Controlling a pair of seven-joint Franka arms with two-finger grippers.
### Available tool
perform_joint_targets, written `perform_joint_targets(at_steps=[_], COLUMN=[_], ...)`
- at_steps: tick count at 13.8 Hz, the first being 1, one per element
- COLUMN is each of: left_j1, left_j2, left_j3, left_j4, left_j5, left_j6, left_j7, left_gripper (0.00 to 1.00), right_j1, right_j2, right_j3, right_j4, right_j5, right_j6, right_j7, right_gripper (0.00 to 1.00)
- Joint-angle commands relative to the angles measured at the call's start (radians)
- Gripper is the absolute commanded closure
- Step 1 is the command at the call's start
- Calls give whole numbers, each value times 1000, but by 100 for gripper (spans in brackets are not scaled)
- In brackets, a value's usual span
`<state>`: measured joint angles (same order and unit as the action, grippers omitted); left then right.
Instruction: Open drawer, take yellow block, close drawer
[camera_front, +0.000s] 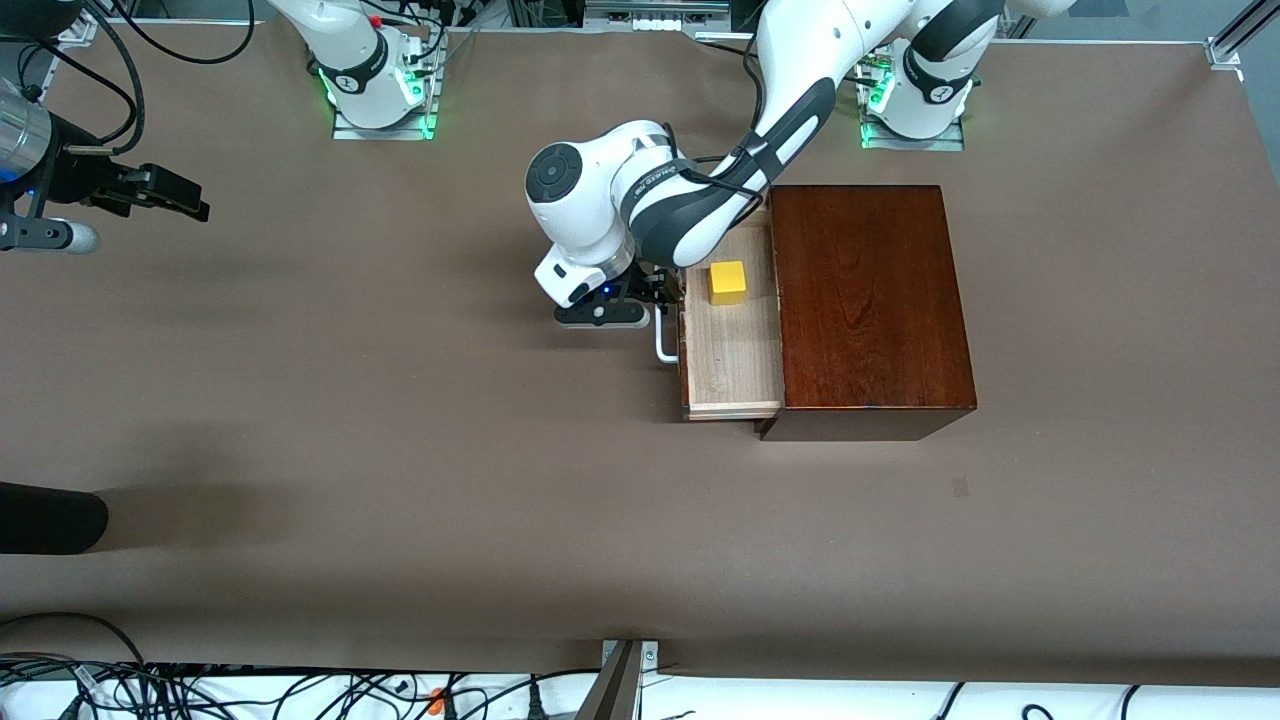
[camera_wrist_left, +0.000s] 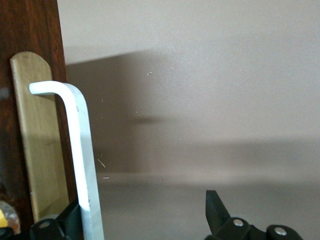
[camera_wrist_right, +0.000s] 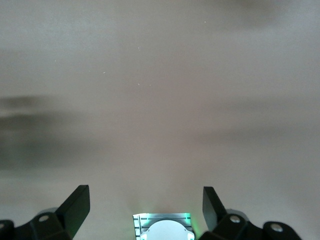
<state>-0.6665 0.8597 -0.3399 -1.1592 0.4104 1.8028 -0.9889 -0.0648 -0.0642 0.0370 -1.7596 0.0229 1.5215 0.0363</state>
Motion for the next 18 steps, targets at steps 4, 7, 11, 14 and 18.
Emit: perform_joint_targets(at_steps=[4, 7, 11, 14, 18], left_j1=[2, 71, 269, 443, 709], left_j2=[-71, -203, -505, -712, -838], left_j3=[-7, -8, -8, -8, -8], left_j4=[56, 21, -205, -367, -396], left_j5=[-54, -168, -295, -343, -424], left_j6=[-103, -199, -215, -220, -279], left_j7=[42, 158, 350, 527, 778], left_gripper=[0, 0, 0, 0, 0], right_j1=[2, 2, 6, 8, 10], right_j2=[9, 9, 9, 9, 114], right_j3=[0, 0, 3, 46, 185], right_j4=[23, 23, 25, 25, 77], right_j5=[9, 9, 11, 12, 19], right_j6=[-15, -17, -18, -18, 34], right_j7=[-6, -6, -5, 0, -9], right_gripper=[0, 0, 0, 0, 0])
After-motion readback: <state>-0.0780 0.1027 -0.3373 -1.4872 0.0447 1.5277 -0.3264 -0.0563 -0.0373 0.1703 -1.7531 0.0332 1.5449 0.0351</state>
